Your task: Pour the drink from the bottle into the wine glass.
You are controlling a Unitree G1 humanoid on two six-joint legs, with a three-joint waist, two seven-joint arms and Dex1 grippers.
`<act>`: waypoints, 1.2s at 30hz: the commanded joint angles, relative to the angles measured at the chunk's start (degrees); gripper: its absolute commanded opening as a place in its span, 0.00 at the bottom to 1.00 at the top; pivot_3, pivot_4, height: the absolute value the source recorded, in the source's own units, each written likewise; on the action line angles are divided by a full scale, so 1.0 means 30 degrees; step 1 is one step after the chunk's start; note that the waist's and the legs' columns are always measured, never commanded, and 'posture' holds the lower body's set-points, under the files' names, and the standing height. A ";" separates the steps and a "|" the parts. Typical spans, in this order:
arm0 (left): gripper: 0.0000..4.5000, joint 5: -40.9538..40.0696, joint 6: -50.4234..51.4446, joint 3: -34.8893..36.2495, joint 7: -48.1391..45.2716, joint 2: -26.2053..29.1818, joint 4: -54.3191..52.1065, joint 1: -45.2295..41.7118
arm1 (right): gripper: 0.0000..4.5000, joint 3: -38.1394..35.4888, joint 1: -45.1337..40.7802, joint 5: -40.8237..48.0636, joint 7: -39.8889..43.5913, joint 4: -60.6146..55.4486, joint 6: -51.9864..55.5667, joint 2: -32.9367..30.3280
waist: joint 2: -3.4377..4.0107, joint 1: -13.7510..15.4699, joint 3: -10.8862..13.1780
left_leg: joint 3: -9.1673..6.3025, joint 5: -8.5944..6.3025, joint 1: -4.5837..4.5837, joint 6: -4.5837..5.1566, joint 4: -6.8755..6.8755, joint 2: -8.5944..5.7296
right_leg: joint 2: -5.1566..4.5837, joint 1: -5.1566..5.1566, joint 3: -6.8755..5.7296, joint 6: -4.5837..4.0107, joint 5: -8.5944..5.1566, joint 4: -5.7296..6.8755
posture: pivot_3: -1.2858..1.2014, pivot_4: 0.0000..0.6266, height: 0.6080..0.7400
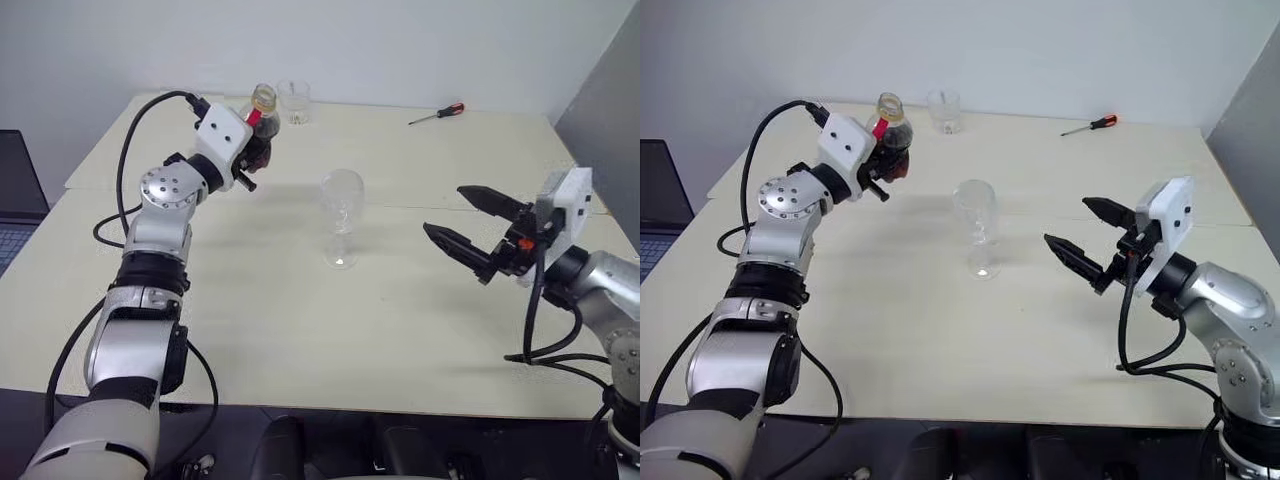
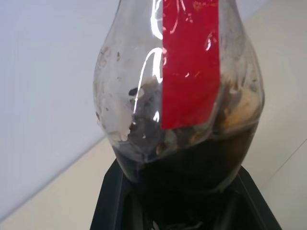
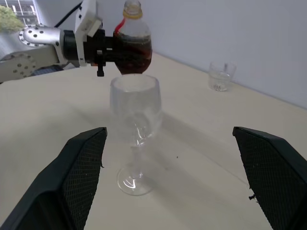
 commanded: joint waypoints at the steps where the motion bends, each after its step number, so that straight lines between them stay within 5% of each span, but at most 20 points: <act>1: 0.20 0.1119 -0.2500 -0.0636 0.0169 0.0213 0.1151 -0.1823 | 1.00 0.0275 0.0193 -0.0164 -0.0882 -0.1155 -0.0710 0.0384 | 0.0000 0.0033 0.0000 | -0.0003 0.0000 -0.0001 0.0000 0.0001 0.0000 | 0.0002 0.0000 -0.0006 0.0001 0.0000 -0.0002 | 0.52 0.24 1.00; 12: 0.20 0.4170 -0.6878 -0.2707 0.1340 0.0031 0.4806 -0.4104 | 1.00 0.1682 0.1590 -0.0901 -0.1700 -0.2094 -0.1436 0.0482 | 0.0000 0.0010 0.0001 | 0.0015 0.0000 -0.0003 0.0000 0.0001 0.0002 | 0.0009 -0.0007 0.0014 -0.0013 0.0008 0.0003 | 0.52 0.24 1.00; 36: 0.19 0.7999 -1.1088 -0.4699 0.5472 0.0445 0.5490 -0.4495 | 1.00 0.3917 0.1823 -0.2155 -0.2180 -0.2601 -0.1468 0.0513 | -0.0001 0.0018 0.0000 | 0.0016 -0.0001 -0.0019 0.0000 0.0165 0.0012 | 0.0014 0.0017 0.0021 -0.0004 0.0029 0.0053 | 0.52 0.24 1.00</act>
